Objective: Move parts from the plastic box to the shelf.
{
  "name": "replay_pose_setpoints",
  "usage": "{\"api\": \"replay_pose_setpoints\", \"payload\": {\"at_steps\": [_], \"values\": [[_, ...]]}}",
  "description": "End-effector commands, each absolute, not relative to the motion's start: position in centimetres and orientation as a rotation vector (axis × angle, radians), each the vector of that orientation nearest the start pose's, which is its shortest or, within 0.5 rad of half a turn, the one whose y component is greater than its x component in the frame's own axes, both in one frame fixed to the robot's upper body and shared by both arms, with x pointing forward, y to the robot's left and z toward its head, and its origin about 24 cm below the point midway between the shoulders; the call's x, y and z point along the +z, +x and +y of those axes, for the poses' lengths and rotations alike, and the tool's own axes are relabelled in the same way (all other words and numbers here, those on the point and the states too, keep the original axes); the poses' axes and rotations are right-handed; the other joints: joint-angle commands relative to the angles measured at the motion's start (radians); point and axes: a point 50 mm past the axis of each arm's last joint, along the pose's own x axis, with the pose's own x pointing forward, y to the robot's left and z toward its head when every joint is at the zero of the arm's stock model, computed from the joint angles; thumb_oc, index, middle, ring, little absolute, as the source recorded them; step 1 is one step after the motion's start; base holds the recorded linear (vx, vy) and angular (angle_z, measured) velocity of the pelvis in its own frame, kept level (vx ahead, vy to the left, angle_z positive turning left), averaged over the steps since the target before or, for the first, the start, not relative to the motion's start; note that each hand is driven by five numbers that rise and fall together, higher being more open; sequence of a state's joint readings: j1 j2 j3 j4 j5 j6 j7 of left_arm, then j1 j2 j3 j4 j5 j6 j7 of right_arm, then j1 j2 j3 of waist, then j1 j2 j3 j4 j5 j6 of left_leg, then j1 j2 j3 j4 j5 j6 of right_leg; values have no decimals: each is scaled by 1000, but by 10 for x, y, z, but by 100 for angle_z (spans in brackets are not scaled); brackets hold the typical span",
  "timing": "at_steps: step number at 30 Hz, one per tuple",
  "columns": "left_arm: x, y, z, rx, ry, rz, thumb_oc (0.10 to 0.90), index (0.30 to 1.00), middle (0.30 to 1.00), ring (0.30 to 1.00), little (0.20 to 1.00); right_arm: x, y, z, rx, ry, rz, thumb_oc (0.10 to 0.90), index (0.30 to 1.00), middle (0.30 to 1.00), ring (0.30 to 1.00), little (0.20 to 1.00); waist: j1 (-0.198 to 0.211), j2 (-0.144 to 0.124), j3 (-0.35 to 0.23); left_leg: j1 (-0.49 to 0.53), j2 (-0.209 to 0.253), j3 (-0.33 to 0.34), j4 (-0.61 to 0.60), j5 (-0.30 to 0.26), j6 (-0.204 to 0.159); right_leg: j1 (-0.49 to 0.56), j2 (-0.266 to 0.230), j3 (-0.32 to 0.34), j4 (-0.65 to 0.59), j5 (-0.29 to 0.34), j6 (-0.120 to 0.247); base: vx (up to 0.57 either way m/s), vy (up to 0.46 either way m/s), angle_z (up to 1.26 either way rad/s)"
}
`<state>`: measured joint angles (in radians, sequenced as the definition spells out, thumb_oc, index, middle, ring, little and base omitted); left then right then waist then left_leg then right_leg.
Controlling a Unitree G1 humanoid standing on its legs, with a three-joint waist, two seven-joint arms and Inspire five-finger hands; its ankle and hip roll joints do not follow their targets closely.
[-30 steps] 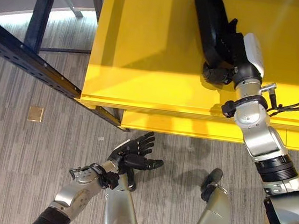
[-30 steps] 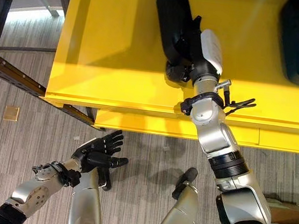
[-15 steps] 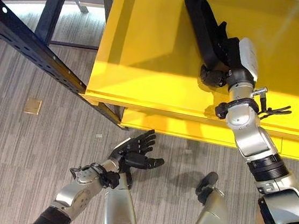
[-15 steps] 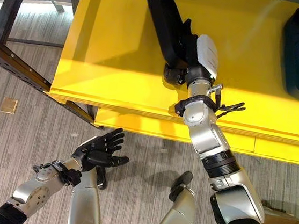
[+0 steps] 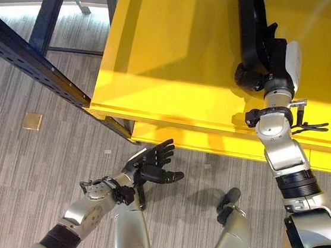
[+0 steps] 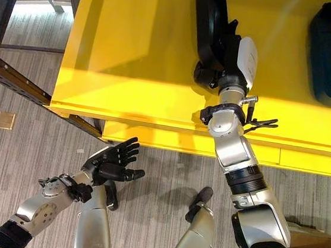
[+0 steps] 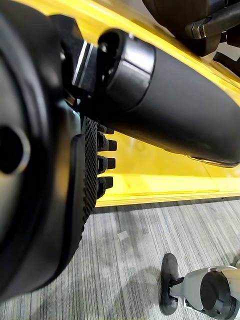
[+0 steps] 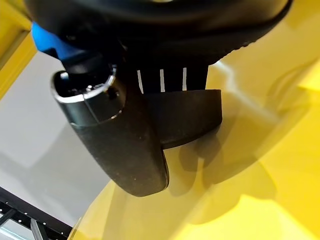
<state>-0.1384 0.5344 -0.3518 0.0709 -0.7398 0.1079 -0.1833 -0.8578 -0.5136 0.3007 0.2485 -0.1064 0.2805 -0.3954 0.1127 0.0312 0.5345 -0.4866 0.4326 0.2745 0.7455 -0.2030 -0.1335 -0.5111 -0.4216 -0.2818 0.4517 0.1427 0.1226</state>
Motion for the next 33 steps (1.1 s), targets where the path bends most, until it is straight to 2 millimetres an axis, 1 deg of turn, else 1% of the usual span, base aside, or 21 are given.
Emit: {"api": "replay_pose_setpoints", "payload": {"at_steps": [1,2,4,10,12,17,25,26,27,28,32,33], "values": [[67,261,147,-559,-207,59,900,1000,1000,1000,1000,290,354,-151,-284,-706,-702,400,300,300,300,300,2,21,-14,76,-92,70,-159,-2,81,23,9,7,248,-343,18,-7,33,-6],[66,262,146,-552,-213,54,900,1000,1000,1000,1000,288,353,-145,-282,-726,-711,400,300,300,300,300,-2,24,-14,77,-88,72,-154,-5,83,20,7,12,252,-343,17,-2,39,-7],[66,262,146,-547,-215,52,900,1000,1000,1000,1000,286,352,-143,-275,-714,-700,400,300,300,300,300,-6,25,-14,77,-87,73,-148,-8,84,18,5,18,259,-348,15,-1,27,-7],[67,261,147,-551,-224,55,900,1000,1000,1000,1000,280,354,-146,-281,-665,-642,400,300,300,300,300,-5,25,-14,87,-89,73,-149,-10,84,27,-1,18,264,-352,14,-1,7,-4],[67,259,147,-553,-222,54,900,1000,1000,1000,1000,275,353,-149,-268,-643,-633,400,300,300,300,300,-6,21,-14,89,-91,71,-153,-7,83,32,2,17,256,-349,16,0,0,0],[64,259,147,-541,-226,50,900,1000,1000,1000,1000,266,350,-143,-252,-657,-638,400,300,300,300,300,-16,18,-14,99,-87,79,-157,-6,82,35,6,22,246,-344,17,-4,-1,-1],[65,259,147,-540,-226,53,900,1000,1000,1000,1000,265,352,-149,-278,-653,-611,400,300,300,300,300,-19,22,-14,111,-86,82,-161,-6,80,43,2,23,242,-343,18,0,-1,-1],[66,260,147,-538,-225,53,900,1000,1000,1000,1000,264,353,-149,-271,-656,-611,465,391,391,391,391,-20,23,-14,110,-85,82,-159,-6,80,42,2,25,244,-344,17,-4,-8,-4],[66,260,147,-538,-227,54,900,1000,1000,1000,1000,264,353,-149,-265,-673,-616,861,945,945,945,945,-20,23,-14,111,-83,81,-157,-7,79,42,0,26,246,-344,18,0,0,0],[66,260,148,-539,-227,54,900,1000,1000,1000,1000,264,353,-150,-268,-680,-616,900,1000,1000,1000,1000,-20,23,-14,113,-83,81,-158,-7,79,43,0,26,245,-343,18,0,0,0],[66,260,148,-544,-222,55,900,1000,1000,1000,1000,265,351,-149,-261,-702,-634,900,1000,1000,1000,1000,-22,23,-14,118,-83,82,-160,-7,79,46,0,27,242,-342,18,0,0,0],[66,260,148,-545,-220,55,900,1000,1000,1000,1000,266,351,-148,-266,-732,-646,900,1000,1000,1000,1000,-23,23,-14,120,-83,83,-160,-7,78,46,0,28,244,-343,19,0,0,0]]}}
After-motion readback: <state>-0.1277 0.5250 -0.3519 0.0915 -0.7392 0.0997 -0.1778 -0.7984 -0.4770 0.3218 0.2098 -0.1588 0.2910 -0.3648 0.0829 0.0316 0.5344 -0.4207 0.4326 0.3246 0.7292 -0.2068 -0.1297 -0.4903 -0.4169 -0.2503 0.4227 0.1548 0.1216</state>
